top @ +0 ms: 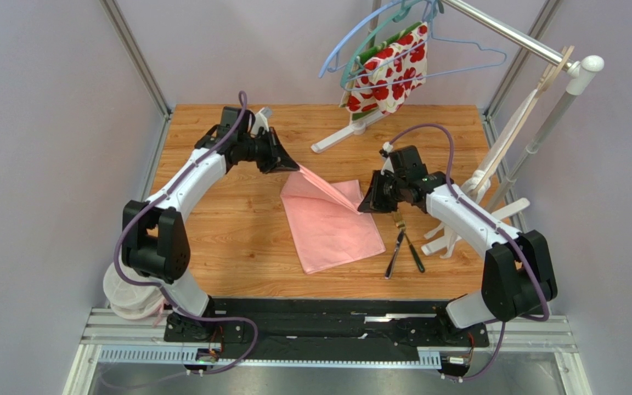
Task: Fold the napkin into a case and place the utensils inside
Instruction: Smooth out the square-folded napkin at the center of the board.
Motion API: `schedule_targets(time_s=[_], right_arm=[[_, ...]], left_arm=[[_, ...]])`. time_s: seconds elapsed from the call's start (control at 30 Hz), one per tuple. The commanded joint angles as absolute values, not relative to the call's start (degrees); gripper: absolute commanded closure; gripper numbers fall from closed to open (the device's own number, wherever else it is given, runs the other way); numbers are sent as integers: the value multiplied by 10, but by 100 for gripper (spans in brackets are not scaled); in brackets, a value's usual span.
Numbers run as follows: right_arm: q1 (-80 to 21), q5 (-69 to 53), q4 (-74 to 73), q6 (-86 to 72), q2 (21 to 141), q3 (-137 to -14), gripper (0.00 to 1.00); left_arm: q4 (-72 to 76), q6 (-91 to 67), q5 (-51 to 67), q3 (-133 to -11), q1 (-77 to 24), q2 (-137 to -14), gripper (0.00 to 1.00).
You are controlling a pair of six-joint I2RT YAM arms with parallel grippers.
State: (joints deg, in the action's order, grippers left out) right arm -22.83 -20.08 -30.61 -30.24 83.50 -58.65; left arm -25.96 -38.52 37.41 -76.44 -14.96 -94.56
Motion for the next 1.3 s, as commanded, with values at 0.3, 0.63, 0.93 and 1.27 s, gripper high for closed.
schedule_targets(time_s=[0.3,0.63,0.93,1.27], right_arm=[[-226,-174,-340,-295,867,-714,100],[-222,-149,-347,-290,864,-725,100],[-193,-128,-369,-277,894,-807,100],[-183,-146,-400,-253,897,-843,100]], left_arm=[[-329,-366,412,-1046,-134,-1083,100],[-337,-377,440,-1165,-135,-1157,100],[-301,-399,425,-1262,-141,-1209,100],[-329,-393,439,-1254,-145,-1184,100]])
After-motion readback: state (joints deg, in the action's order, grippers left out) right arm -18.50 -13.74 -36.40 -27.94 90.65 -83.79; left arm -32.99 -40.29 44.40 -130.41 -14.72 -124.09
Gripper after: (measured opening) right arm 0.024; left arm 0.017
